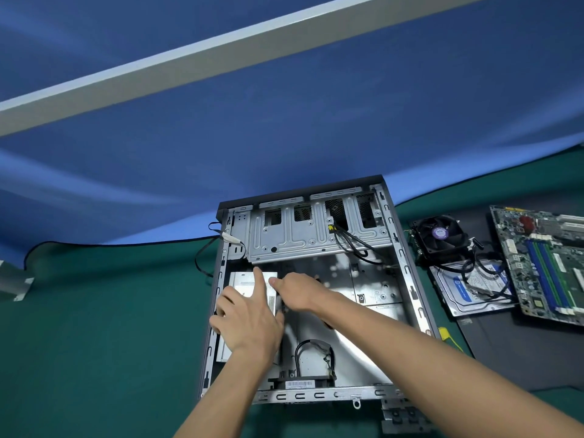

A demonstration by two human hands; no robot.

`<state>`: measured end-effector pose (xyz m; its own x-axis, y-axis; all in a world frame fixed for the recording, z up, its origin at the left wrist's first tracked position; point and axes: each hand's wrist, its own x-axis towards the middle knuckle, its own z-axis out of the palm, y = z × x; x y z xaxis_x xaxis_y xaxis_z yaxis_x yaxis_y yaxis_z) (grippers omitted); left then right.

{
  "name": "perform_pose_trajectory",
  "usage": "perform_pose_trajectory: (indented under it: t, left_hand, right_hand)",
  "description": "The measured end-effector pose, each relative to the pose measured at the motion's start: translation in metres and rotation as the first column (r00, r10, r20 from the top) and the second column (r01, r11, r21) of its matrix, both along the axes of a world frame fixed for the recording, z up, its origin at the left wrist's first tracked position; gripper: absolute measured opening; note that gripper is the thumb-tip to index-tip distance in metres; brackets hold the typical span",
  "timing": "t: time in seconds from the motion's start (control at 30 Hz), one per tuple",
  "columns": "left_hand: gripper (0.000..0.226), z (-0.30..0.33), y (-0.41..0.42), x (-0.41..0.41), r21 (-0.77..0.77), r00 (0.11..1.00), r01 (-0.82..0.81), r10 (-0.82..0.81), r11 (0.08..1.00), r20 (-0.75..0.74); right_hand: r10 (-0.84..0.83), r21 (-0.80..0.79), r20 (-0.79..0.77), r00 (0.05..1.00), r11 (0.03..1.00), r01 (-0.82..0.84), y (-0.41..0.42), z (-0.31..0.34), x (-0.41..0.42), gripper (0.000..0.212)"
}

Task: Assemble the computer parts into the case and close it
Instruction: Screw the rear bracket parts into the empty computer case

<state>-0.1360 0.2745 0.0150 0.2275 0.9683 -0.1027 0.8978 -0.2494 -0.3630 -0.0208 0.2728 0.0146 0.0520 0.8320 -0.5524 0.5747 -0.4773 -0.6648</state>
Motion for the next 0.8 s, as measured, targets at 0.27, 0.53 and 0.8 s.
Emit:
perform_pose_trajectory:
  t: [0.27,0.53,0.8]
  left_hand:
    - [0.082,0.0,-0.004,-0.003,-0.042,0.999,0.008,-0.009,0.999,-0.04]
    - [0.083,0.006,0.002,0.006,-0.096,0.995,-0.071,0.064,0.993,-0.074]
    - [0.086,0.011,0.005,0.007,-0.088,0.992,-0.062,0.052,0.994,-0.113]
  right_hand:
    - [0.024,0.019,0.039,0.999,1.0,-0.025,-0.006,0.001,-0.004,0.044]
    - [-0.038,-0.025,0.097,0.995,0.999,0.04,-0.002,-0.007,0.005,0.059]
    - [-0.028,-0.056,0.117,0.993,0.998,0.035,0.008,-0.003,0.007,0.059]
